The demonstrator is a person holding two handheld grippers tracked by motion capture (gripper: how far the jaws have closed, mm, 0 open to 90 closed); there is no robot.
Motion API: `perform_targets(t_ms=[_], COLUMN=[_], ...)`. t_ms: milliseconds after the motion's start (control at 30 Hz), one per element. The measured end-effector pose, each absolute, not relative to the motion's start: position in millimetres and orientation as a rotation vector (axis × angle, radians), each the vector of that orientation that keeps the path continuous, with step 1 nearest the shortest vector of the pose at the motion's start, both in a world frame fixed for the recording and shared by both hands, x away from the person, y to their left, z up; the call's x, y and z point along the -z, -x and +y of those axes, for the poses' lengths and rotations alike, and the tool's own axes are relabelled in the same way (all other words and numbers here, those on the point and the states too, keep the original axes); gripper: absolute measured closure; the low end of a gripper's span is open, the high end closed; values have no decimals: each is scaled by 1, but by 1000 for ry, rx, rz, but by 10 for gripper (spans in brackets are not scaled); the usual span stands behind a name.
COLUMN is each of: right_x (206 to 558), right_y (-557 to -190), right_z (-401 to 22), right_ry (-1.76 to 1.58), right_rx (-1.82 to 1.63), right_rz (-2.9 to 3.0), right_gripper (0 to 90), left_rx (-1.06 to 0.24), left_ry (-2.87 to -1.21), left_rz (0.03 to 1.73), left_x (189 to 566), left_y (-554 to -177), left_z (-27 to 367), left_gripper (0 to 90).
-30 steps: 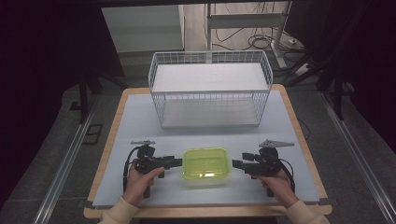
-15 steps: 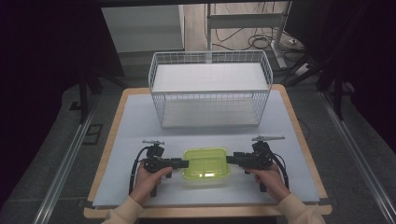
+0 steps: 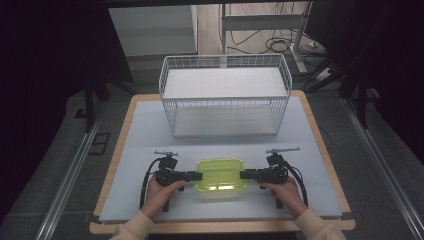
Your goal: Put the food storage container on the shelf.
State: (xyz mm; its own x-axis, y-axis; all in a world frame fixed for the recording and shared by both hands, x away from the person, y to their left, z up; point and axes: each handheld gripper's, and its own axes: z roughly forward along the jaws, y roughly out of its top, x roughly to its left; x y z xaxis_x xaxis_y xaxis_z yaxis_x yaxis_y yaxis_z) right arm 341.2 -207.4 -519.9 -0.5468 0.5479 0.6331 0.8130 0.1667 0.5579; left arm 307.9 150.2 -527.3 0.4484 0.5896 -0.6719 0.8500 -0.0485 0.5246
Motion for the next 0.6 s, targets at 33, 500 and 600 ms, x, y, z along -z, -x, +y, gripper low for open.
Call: perform_targets(t_ms=[33,500,600], right_x=[520,507,505], right_y=[-341,-332,-330], right_z=[-206,-213,-213], right_ry=[1295,1323,1316], right_rx=[1320,1376,1397], right_rz=[-2148,-2075,-2082], right_gripper=[676,818,818], left_rx=[339,266,256], left_ry=[-1747,-1756,-1755], left_rz=[1244,1183,1173], left_x=[527,514,512], left_y=[-307,-295,-293], left_z=[150,151,152], left_gripper=[704,802,806])
